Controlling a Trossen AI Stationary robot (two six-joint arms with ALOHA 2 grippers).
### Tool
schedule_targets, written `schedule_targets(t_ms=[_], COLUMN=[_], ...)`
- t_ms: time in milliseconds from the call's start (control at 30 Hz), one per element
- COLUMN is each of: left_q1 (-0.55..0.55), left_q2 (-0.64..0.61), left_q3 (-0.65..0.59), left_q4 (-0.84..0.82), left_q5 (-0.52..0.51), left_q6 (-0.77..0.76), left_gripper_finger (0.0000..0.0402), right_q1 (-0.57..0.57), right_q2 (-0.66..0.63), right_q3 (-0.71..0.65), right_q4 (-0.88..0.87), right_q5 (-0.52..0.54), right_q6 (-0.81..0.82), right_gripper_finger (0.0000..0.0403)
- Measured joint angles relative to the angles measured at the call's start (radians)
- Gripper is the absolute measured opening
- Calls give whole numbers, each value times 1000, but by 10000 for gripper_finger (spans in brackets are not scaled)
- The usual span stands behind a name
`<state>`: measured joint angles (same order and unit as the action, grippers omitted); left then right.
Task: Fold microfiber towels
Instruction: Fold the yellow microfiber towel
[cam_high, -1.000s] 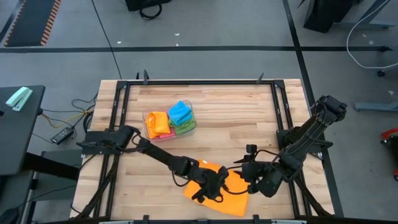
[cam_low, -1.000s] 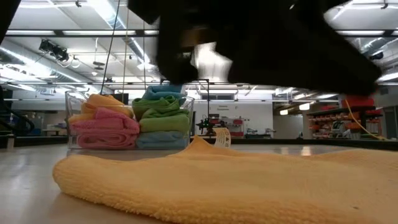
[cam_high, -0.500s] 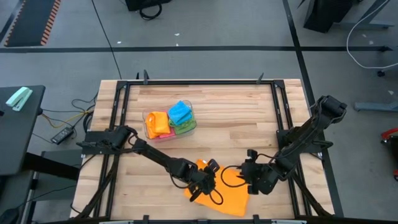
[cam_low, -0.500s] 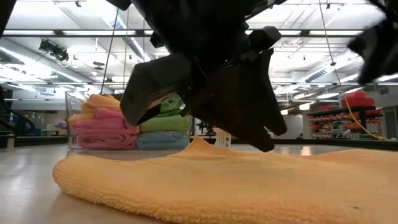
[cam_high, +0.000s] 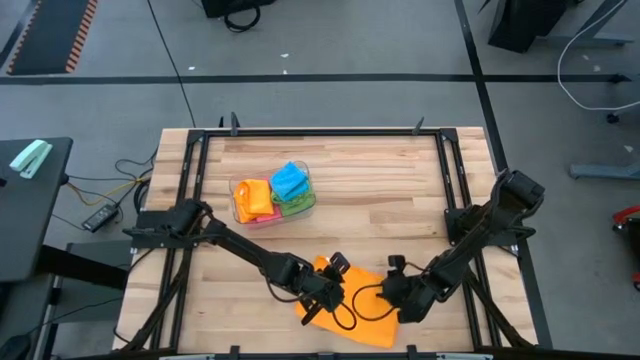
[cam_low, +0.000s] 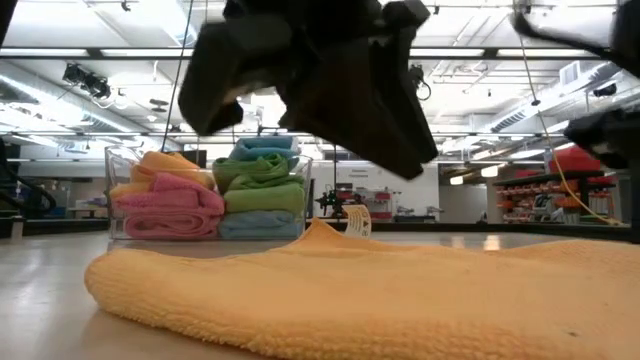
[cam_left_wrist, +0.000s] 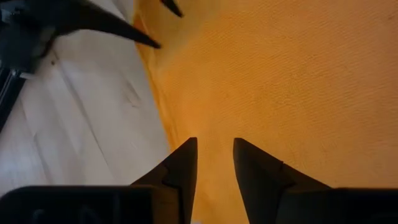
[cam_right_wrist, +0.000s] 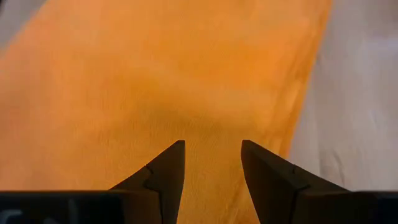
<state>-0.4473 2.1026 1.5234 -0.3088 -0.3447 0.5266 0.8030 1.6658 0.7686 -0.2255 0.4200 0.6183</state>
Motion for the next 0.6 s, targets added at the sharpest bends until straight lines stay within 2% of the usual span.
schedule_targets(t_ms=[200, 467, 600], left_q1=[-6, -7, -7], left_q2=[-20, -20, -20], left_q3=[0, 0, 0], left_q4=[-16, -54, -69], left_q5=[5, 8, 8], left_q6=[-24, -50, -53], left_gripper_finger=[111, 108, 105], right_q1=[-2, -39, -84], right_q2=[41, 37, 37], right_q3=[5, 4, 3], right_q4=[-52, -251, -303], right_q5=[12, 175, 196], right_q6=[-33, -123, -182], right_gripper_finger=[166, 166, 166])
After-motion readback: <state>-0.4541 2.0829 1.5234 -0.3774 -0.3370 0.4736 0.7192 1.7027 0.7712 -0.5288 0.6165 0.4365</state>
